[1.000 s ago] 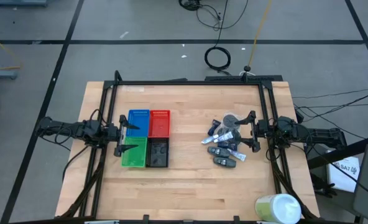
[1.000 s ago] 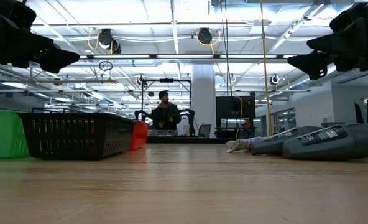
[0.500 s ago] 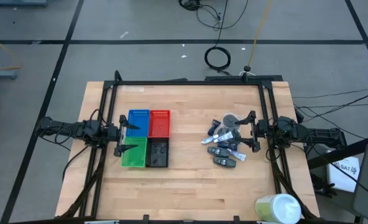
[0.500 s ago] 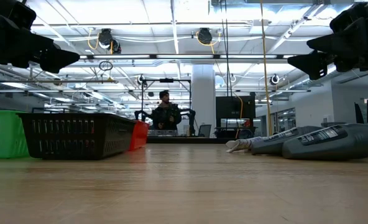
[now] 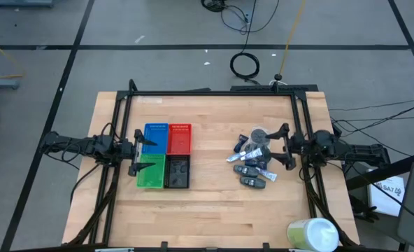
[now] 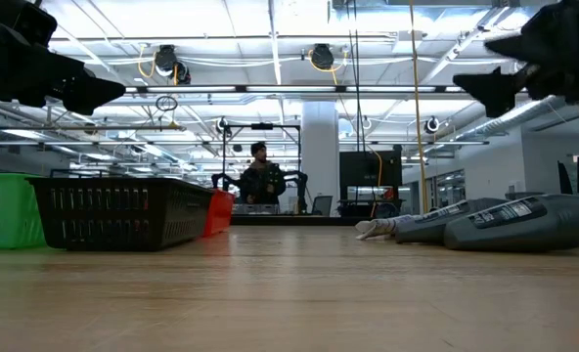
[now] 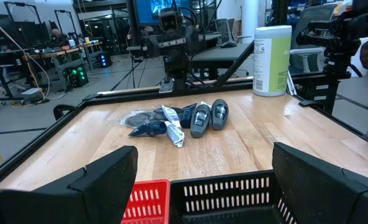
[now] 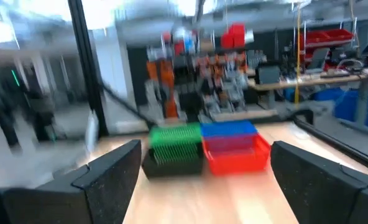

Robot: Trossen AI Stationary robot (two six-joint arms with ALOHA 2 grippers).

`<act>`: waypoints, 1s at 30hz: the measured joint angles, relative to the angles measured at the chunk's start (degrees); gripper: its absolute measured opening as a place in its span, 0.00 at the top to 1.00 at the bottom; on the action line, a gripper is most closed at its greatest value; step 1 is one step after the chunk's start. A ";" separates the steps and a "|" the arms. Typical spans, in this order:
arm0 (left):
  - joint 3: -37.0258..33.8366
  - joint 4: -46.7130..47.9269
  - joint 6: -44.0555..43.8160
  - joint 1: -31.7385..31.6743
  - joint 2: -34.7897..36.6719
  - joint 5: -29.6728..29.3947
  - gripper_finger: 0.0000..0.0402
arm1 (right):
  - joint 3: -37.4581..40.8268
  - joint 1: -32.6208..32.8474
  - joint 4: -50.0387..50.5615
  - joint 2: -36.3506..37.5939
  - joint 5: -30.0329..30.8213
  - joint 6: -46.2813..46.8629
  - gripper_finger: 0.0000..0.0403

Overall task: Pick & Place Travel size toiletries
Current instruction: Put the top black hairbrush into the blue bin

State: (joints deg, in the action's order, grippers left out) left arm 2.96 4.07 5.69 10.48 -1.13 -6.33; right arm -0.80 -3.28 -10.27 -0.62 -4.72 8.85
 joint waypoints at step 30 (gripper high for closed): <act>-0.02 -0.02 0.02 0.00 0.00 0.00 0.10 | 0.00 0.01 -5.82 -0.32 26.92 19.70 0.14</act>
State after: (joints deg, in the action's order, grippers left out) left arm 2.94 4.05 5.72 10.48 -1.13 -6.33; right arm -0.80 -3.27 -16.09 -0.94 22.20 28.56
